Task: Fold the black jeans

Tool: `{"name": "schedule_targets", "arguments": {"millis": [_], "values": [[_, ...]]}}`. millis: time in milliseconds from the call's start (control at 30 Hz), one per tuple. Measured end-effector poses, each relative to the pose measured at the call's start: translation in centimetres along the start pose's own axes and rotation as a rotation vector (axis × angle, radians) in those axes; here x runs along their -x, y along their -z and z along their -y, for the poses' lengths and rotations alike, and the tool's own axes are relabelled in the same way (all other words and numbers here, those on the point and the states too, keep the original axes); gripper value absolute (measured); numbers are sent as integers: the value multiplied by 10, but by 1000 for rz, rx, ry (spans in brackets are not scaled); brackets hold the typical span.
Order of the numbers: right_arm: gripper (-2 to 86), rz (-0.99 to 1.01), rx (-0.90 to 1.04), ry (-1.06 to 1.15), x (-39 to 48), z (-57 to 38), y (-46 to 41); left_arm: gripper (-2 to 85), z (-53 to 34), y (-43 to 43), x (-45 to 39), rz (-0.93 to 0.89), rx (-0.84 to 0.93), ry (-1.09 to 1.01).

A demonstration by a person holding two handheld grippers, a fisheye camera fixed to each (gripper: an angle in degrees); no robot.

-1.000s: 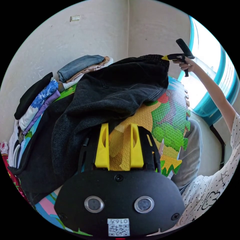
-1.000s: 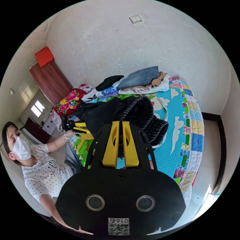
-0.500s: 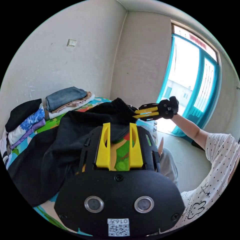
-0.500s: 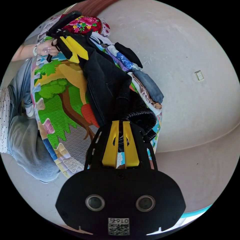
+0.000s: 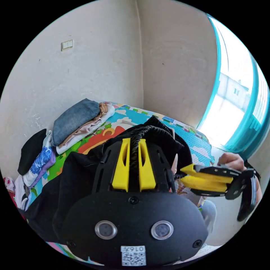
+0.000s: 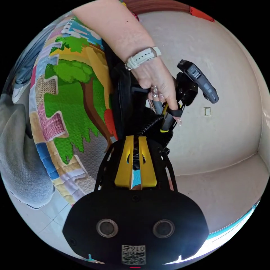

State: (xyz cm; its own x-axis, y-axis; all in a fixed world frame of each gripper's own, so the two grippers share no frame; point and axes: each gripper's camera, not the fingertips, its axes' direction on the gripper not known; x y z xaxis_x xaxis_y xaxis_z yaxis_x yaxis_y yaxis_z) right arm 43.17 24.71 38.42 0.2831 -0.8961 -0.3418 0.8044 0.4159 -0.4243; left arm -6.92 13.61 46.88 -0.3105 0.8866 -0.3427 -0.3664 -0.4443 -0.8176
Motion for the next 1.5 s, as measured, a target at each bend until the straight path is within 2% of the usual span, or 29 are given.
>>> {"name": "schedule_targets", "arguments": {"millis": [133, 200, 267, 333, 500, 600, 667, 733, 900, 1000, 1100, 1167, 1267, 1333, 1500], "values": [[77, 17, -41, -200, -42, -34, -4, 45, -24, 39, 1, 26, -105, -49], [132, 127, -60, -290, -69, -54, -12, 46, -34, 61, 6, -12, -124, -63], [237, 337, -27, -387, -102, -76, -37, 47, -37, 73, 7, -32, -119, -73], [248, 407, -3, -377, -113, -85, -55, 48, -38, 81, 5, -33, -118, -96], [210, 353, -94, -320, -123, -88, -80, 56, -29, 98, -20, -22, -98, -185], [188, 427, -126, -247, -134, -82, -95, 66, -19, 104, -37, 11, -83, -231], [97, 461, -123, -218, -141, -81, -113, 73, -13, 104, -43, 24, -52, -250], [69, 450, -94, -262, -148, -92, -132, 85, -13, 105, -42, 30, -37, -264], [59, 783, -151, -614, -203, -175, -188, 110, -35, 137, -11, -95, -158, -219], [59, 855, -75, -826, -230, -227, -235, 96, -51, 156, 12, -81, -187, -181], [58, 1065, 48, -1064, -249, -286, -302, 95, -76, 165, 38, -73, -201, -129], [57, 1235, 119, -1213, -240, -332, -371, 95, -92, 164, 54, -102, -181, -93], [55, 1384, 162, -1366, -210, -379, -441, 95, -125, 156, 77, -158, -115, -53], [54, 1455, 64, -1433, -201, -404, -455, 94, -148, 153, 89, -172, -70, -47], [56, 1471, -140, -1381, -215, -430, -443, 88, -210, 159, 119, -153, -8, -28]]}}
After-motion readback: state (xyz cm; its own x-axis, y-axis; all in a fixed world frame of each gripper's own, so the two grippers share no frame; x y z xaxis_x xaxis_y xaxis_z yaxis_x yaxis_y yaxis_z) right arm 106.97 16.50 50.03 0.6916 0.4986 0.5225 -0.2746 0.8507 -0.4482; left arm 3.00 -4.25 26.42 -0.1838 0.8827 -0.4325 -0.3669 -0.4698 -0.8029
